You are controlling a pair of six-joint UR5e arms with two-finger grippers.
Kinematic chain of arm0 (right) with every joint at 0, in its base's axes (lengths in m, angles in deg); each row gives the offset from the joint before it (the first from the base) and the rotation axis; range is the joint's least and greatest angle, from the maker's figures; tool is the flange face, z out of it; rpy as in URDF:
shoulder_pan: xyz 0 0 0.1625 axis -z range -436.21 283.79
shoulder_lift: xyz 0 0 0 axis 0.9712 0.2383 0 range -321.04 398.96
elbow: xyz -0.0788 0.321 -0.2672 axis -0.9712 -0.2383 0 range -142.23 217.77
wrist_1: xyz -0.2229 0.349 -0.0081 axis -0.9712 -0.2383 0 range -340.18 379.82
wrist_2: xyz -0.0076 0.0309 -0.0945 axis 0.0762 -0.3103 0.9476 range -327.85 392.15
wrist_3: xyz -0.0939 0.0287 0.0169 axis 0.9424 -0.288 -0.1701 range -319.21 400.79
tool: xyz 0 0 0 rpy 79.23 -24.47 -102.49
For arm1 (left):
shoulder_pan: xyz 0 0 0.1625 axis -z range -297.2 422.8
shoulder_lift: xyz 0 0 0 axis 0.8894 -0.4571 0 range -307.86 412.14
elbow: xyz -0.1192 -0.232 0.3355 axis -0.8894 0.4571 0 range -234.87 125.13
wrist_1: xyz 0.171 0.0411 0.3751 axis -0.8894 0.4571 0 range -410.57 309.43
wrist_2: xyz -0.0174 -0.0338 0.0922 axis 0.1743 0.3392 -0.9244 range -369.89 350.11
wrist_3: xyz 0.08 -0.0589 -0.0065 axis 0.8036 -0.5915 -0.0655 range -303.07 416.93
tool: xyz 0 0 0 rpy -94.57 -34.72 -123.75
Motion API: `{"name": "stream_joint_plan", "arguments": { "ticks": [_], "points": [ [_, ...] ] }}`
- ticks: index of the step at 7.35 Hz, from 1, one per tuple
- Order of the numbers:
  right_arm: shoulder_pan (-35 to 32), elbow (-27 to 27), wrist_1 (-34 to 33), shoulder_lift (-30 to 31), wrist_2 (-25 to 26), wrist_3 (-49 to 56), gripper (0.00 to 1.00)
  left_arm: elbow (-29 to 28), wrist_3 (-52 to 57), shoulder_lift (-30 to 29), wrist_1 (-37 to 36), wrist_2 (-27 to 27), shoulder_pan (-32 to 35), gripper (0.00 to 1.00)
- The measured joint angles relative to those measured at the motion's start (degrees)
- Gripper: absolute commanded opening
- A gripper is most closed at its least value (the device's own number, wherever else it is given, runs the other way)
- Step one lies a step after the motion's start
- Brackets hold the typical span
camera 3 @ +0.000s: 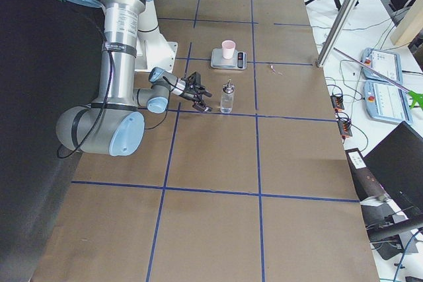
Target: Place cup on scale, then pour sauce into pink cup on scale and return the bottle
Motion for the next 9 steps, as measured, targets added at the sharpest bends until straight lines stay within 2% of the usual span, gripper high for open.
{"name": "stream_joint_plan", "arguments": {
  "ticks": [2, 3, 5, 7, 8, 9],
  "points": [
    [-4.49, -1.12, 12.86, 6.77, -8.88, 9.15, 1.00, 0.03, -0.01, -0.08, 0.00, 0.00, 0.00, 1.00],
    [-10.98, -4.03, 18.63, 7.80, -17.02, 14.29, 1.00, 0.03, 0.01, -0.17, 0.00, 0.01, 0.00, 1.00],
    [-32.43, -11.06, 24.59, 6.38, -41.25, 27.97, 1.00, 0.00, 0.03, -0.25, 0.00, 0.01, -0.02, 1.00],
    [-57.71, -19.22, 23.24, 1.21, -68.73, 42.75, 1.00, 0.01, 0.02, -0.32, 0.00, 0.00, -0.08, 1.00],
    [-68.05, -22.48, 18.30, -2.11, -79.63, 49.69, 1.00, 0.03, 0.00, -0.34, 0.00, 0.00, -0.08, 1.00],
    [-75.22, -23.90, 10.37, -4.85, -86.57, 56.08, 1.00, 0.04, 0.01, -0.35, 0.00, 0.01, -0.09, 1.00]
  ]
}}
